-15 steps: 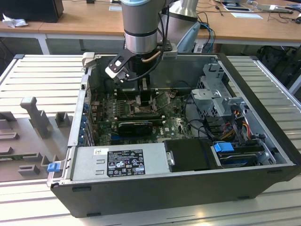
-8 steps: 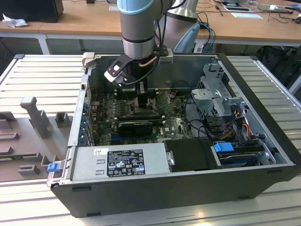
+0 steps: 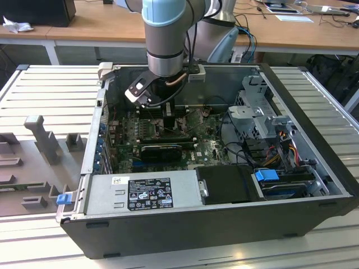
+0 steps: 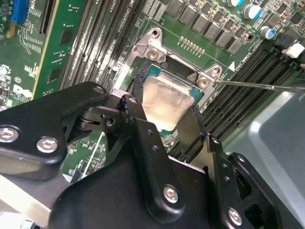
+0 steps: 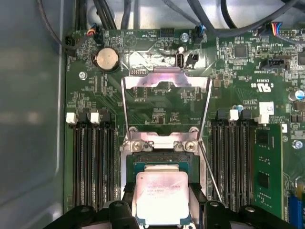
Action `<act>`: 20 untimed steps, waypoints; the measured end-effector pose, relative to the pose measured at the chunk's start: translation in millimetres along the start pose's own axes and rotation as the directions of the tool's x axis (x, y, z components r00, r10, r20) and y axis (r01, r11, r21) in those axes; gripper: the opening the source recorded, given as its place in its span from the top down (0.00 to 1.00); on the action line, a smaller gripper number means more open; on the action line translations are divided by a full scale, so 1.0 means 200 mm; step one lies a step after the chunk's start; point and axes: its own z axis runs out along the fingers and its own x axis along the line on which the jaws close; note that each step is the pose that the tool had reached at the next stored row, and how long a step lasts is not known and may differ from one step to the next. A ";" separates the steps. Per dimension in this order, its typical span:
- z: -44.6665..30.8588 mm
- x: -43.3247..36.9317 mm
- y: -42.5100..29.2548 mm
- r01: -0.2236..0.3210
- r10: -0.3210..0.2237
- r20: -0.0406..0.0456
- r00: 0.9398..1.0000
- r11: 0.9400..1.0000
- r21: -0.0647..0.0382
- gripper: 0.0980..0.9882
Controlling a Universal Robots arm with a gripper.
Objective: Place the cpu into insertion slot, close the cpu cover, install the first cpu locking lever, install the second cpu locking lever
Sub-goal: 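Place the cpu into insertion slot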
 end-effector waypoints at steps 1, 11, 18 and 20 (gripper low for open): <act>0.001 0.000 0.007 0.000 0.000 0.000 1.000 1.000 0.001 0.52; 0.007 0.000 0.007 -0.002 0.002 0.000 1.000 1.000 0.001 0.52; 0.010 0.000 0.007 -0.014 0.014 0.001 1.000 1.000 0.000 0.52; 0.012 0.000 0.007 -0.020 0.020 0.001 1.000 1.000 0.001 0.52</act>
